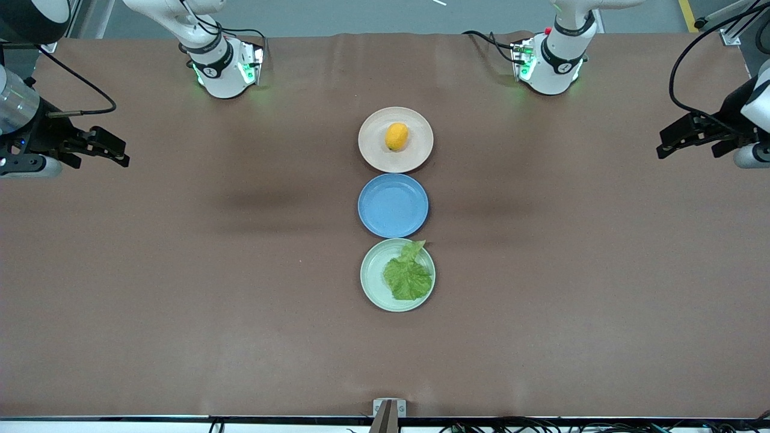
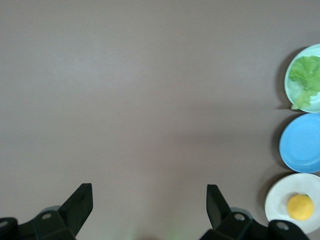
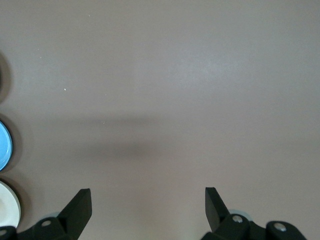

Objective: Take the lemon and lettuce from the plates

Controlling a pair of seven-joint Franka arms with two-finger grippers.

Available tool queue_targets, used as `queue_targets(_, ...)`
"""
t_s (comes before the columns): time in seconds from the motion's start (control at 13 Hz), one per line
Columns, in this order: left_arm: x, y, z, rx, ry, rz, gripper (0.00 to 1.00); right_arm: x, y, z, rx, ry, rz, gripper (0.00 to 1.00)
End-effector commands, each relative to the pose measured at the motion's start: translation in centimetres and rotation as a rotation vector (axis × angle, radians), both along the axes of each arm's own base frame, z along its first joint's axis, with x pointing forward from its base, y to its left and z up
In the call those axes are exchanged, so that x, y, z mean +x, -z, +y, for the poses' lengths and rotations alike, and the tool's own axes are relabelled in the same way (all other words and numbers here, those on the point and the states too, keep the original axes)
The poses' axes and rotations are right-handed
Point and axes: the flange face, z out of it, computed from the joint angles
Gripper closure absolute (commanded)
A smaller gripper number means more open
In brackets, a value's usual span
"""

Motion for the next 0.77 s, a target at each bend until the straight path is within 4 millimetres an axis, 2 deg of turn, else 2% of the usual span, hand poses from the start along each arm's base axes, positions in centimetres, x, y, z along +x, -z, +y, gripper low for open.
queue_targets(0.0, 1.9, 3.4, -3.5, -0.074, 0.035, 0.057, 0.00, -1.1, -0.2, -0.1, 0.016, -0.009, -0.008, 0.00)
queue_targets(0.08, 2.5, 4.4, -4.6, -0.112, 0.043, 0.065, 0.00, -1.1, -0.3, 0.0, 0.016, -0.012, -0.011, 0.00)
queue_targets(0.23, 3.6, 7.5, -8.1, -0.146, 0.011, 0.114, 0.00, -1.0, -0.2, 0.0, 0.014, -0.013, -0.008, 0.00)
queue_targets(0.54, 5.8, 16.0, -20.2, -0.118, -0.150, 0.096, 0.00, -0.8, -0.6, -0.1, 0.013, -0.006, -0.010, 0.00)
queue_targets(0.69, 7.0, 19.9, -24.3, -0.130, -0.250, 0.058, 0.00, -0.7, -0.7, -0.2, 0.013, -0.001, -0.006, 0.00)
